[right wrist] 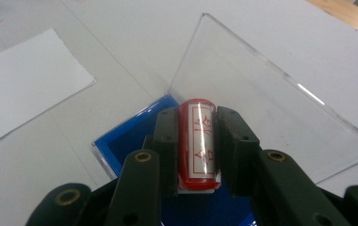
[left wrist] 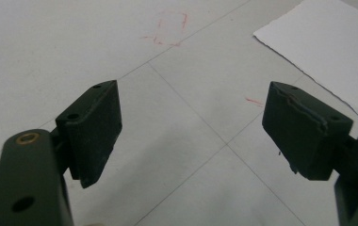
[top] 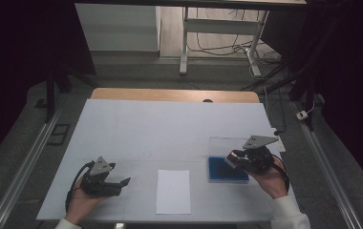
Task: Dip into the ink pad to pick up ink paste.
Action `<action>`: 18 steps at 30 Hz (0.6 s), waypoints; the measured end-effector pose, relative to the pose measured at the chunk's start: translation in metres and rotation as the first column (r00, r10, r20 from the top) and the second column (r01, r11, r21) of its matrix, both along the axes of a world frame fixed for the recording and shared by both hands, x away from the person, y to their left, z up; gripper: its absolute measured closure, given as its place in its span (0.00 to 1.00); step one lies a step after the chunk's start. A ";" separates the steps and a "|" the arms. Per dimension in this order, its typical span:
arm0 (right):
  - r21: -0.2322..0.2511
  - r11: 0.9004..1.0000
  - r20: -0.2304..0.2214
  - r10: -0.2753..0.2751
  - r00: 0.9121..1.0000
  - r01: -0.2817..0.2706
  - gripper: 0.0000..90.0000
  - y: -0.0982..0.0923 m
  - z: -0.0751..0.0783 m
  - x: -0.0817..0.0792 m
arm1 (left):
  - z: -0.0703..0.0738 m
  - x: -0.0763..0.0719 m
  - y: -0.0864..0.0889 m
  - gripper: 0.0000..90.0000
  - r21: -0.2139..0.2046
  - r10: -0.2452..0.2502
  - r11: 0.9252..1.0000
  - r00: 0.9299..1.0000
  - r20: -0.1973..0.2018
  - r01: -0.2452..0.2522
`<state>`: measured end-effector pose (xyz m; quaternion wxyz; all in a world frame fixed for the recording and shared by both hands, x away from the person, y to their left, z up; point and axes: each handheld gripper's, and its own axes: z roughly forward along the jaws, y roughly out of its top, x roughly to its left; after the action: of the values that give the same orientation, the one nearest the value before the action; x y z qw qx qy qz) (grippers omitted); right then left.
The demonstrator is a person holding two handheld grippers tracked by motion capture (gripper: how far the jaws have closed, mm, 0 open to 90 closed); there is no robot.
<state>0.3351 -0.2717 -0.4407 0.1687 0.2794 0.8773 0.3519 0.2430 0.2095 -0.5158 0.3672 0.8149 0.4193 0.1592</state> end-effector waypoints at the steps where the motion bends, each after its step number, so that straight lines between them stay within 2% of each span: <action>1: 0.005 1.000 0.001 -0.002 1.000 0.002 0.78 0.000 0.001 -0.001 | 0.000 0.000 0.000 0.23 0.000 0.000 1.000 1.000 0.000 0.000; 11: 0.035 0.999 0.022 0.011 1.000 -0.012 0.78 0.005 0.012 -0.006 | 0.001 0.000 0.001 0.23 -0.004 0.002 1.000 1.000 0.002 -0.002; 18: 0.014 1.000 0.021 0.027 0.999 -0.027 0.78 0.013 0.013 -0.008 | 0.001 0.000 0.001 0.23 -0.004 0.002 1.000 1.000 0.004 -0.002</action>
<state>0.3275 -0.2583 -0.4274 0.1708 0.2650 0.8767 0.3632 0.2430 0.2104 -0.5147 0.3695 0.8133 0.4198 0.1605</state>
